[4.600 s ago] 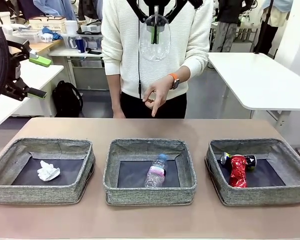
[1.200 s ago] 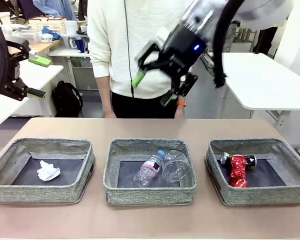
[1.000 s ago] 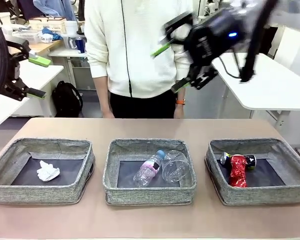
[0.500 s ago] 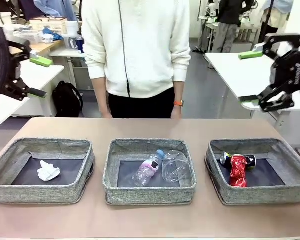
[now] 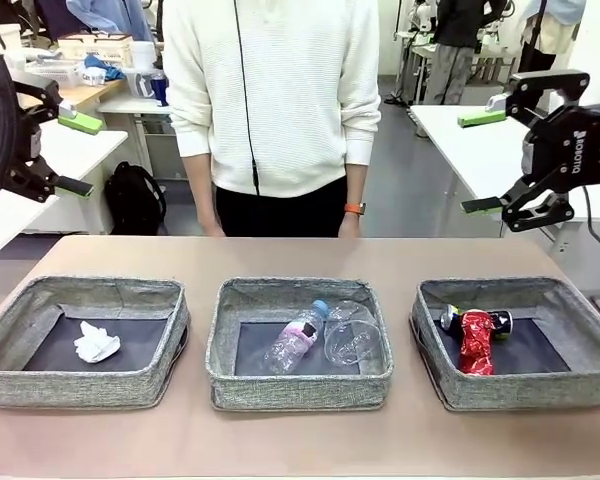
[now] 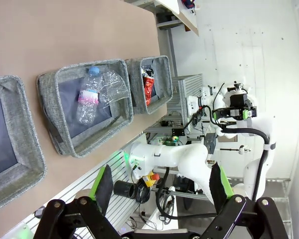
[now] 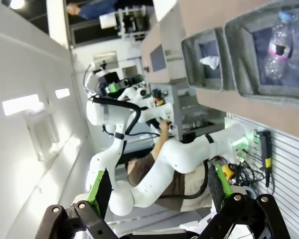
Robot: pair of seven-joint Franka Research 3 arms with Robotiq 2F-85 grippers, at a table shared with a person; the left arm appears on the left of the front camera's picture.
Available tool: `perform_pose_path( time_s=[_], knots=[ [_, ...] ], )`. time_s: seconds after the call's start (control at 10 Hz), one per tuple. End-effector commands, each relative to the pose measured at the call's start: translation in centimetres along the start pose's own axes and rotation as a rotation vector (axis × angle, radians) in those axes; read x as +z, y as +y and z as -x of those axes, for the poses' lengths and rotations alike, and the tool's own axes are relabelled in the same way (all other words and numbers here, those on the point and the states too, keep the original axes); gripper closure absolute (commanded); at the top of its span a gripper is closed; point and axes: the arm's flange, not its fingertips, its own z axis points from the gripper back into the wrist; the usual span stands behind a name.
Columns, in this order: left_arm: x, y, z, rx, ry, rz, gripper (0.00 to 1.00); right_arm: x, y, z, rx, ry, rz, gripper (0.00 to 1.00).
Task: Sort the waste into the appropriate baskets.
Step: Place the picked waste into the Fabric basket indicated by the person.
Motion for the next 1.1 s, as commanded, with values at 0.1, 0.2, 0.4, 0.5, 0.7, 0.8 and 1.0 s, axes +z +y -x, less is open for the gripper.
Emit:
perform_pose_path(
  time_s=[0.1,0.2,0.4,0.5,0.7,0.8,1.0],
  knots=[
    [0.19,0.06,0.05,-0.020,0.004,0.009,0.00,0.42,0.50,-0.56,0.021,0.003,-0.028,0.00],
    [0.19,0.06,0.05,-0.020,0.004,0.009,0.00,0.42,0.50,-0.56,0.021,0.003,-0.028,0.00],
    [0.19,0.06,0.05,-0.020,0.004,0.009,0.00,0.42,0.50,-0.56,0.021,0.003,-0.028,0.00],
    [0.19,0.06,0.05,-0.020,0.004,0.009,0.00,0.42,0.50,-0.56,0.021,0.003,-0.028,0.00],
    [0.19,0.06,0.05,-0.020,0.004,0.009,0.00,0.42,0.50,-0.56,0.021,0.003,-0.028,0.00],
    [0.19,0.06,0.05,-0.020,0.004,0.009,0.00,0.42,0.50,-0.56,0.021,0.003,-0.028,0.00],
    [0.19,0.06,0.05,-0.020,0.004,0.009,0.00,0.42,0.50,-0.56,0.021,0.003,-0.028,0.00]
  ],
)
